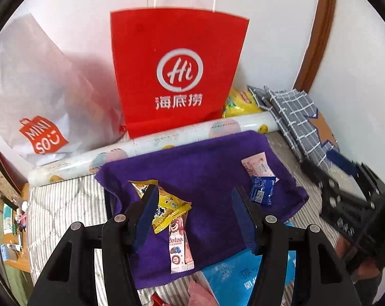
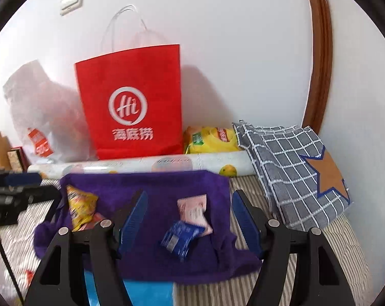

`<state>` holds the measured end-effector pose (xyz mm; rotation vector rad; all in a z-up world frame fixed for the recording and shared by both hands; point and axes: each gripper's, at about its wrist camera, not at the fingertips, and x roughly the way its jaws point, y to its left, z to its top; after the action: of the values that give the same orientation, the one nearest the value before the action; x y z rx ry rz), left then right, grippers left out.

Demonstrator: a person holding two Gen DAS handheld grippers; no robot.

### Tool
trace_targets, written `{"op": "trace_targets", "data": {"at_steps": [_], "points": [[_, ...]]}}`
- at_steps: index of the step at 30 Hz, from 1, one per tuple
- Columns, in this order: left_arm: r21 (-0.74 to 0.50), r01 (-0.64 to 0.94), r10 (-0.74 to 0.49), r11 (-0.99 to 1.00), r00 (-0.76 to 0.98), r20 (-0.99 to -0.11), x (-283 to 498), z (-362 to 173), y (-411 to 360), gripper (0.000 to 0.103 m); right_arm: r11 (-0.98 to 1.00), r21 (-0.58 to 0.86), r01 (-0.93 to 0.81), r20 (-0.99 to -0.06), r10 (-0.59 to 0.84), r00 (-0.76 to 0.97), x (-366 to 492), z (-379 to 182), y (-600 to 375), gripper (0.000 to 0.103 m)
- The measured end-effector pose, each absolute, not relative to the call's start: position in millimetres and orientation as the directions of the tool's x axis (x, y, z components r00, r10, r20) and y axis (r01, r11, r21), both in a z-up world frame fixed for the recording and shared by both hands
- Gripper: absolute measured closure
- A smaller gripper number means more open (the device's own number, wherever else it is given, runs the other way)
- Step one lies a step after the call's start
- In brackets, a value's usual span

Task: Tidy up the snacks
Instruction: 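Move both grippers back to the snacks beside the tissue box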

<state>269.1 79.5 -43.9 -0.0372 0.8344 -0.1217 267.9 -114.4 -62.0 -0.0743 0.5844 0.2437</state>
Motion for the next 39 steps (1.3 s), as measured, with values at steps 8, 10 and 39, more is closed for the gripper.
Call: {"op": "trace_targets", "data": {"at_steps": [8, 10, 39], "points": [[-0.079, 0.029, -0.079, 0.996, 0.647, -0.758, 224, -49, 100, 0.044, 0.951, 0.002, -0.310, -0.612, 0.246, 0.752, 209, -75, -114, 0.036], [-0.062, 0.004, -0.050, 0.998, 0.636, -0.770, 215, -55, 106, 0.044, 0.940, 0.029, -0.339, -0.642, 0.278, 0.714, 197, -86, -114, 0.036], [-0.056, -0.042, -0.023, 0.998, 0.557, -0.831, 122, -101, 134, 0.043, 0.855, 0.243, -0.458, -0.777, 0.454, 0.436, 134, -172, -91, 0.036]]}}
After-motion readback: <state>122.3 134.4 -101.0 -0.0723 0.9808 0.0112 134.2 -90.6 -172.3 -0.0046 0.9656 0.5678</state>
